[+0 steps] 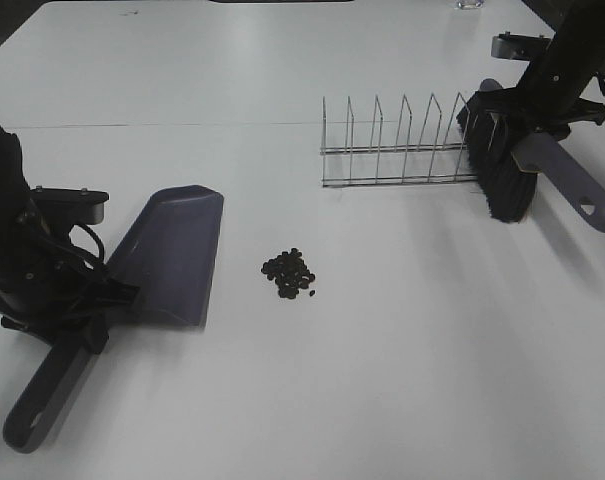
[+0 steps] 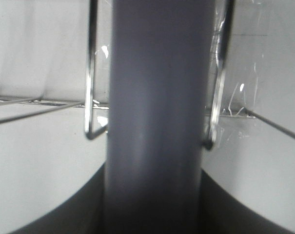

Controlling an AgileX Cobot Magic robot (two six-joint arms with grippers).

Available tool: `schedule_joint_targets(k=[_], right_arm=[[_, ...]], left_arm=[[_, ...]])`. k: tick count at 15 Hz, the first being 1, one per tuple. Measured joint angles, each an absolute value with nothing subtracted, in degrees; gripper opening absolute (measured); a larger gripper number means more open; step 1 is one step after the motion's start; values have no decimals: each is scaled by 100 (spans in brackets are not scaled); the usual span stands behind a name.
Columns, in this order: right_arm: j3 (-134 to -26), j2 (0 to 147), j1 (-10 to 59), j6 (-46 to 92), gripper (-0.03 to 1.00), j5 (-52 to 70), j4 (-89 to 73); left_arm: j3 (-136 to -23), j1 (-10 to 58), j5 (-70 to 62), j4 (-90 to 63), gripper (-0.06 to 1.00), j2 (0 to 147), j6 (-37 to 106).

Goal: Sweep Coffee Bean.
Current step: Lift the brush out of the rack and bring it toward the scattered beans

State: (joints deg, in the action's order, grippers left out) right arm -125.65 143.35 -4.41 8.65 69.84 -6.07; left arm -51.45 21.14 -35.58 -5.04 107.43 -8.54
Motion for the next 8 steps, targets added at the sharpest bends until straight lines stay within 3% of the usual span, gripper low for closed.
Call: schedule_joint_targets(k=[8], right_arm=[[-12565,14330,-441,579,30,6984,-647]], left_arm=[[-5145,2114,-3558,-372,33,10743,-854]])
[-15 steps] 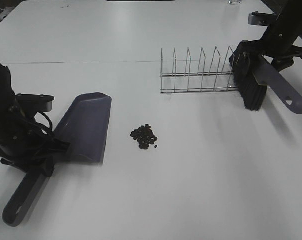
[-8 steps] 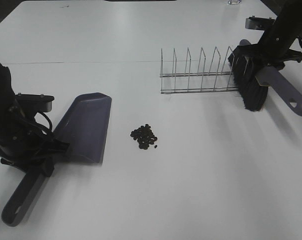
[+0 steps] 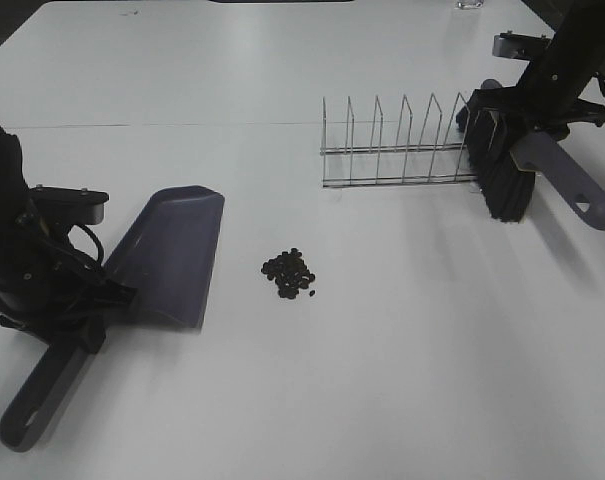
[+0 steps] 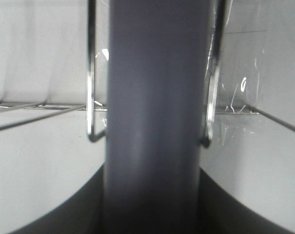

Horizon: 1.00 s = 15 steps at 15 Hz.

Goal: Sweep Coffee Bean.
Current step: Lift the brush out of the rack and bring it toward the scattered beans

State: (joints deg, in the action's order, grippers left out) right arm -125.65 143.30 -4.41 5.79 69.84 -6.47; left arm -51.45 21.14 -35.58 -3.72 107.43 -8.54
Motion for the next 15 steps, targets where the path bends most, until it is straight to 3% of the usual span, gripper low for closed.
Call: schedule_joint_targets(k=[6,8,9,12,15], right_arm=[[-11769,13384,-441,424,30,6984,-579],[-11029,12754,-441,413,30,6979,-556],[-9987,12015,-441,401,30,7002,-590],[-8898,11104,-418,338,30,7013,-590],[-8285,10583,246,-275,30,7019,435]], left_arm=[[-5145,2114,-3558,-372,33,10743,-854],[-5145,2114,-3558,-372,33,10743,-854],[-5145,2114,-3558,-372,33,10743,-859],[-5151,2114,-3558,-241,33,10772,-859],[-5157,2275,-3552,-69,33,10852,-865]])
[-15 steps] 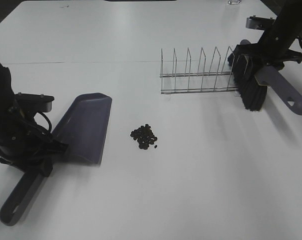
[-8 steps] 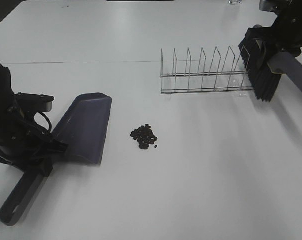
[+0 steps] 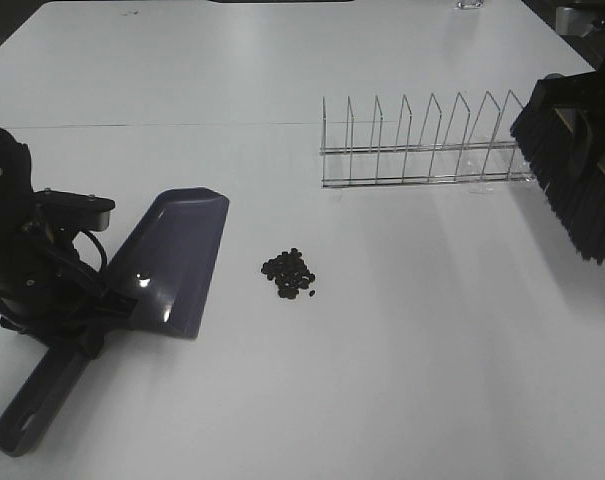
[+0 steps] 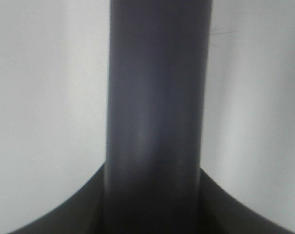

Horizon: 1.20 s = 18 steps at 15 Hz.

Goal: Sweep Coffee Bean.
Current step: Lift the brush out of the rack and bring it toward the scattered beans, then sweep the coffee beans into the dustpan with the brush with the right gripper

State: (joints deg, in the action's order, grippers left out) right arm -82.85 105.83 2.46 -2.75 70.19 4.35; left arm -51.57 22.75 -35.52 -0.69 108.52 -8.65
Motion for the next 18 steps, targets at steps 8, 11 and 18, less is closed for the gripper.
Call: schedule_joint_targets(k=[8,11,18], right_arm=[[-8210,11230,1931,-1684,30,6939,1965],[-8474,11826,2452,-2028,30,6910,2023],[-9838,13092,3260,-2172,30,6847,814]], left_arm=[[-5523,2510,-3753,0,33,11178,-1112],[-5523,2527,-3741,97,33,11196,-1117],[-5535,2527,-3650,516,33,11219,-1117]])
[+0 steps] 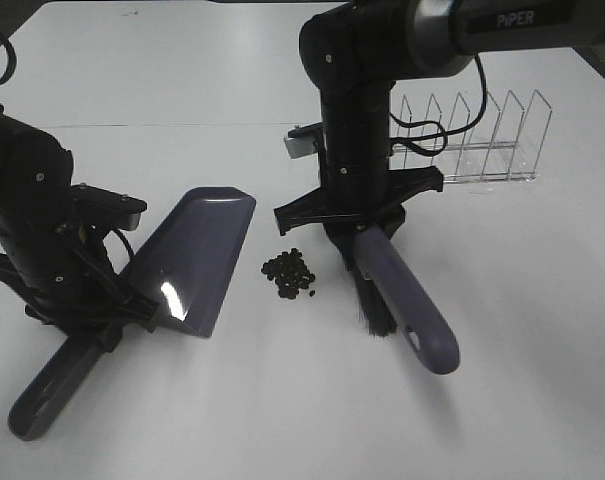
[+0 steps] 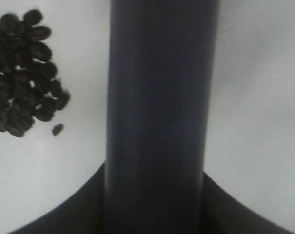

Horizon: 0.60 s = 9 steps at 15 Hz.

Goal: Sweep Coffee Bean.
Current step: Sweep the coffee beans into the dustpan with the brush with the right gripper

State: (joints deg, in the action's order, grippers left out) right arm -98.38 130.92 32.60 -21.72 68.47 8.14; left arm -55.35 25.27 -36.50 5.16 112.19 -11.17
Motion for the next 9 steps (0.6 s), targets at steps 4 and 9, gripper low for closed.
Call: schedule_joint_targets(k=[4,9], right_arm=[[-10256,13516,3409,-2183,30,6858,527],[-10302,13740,3443,-2183,30,6543,-206]], left_arm=[[-5541,2527,-3621,636,33,11224,-1117],[-5541,2527,-3598,653,33,11230,-1117]])
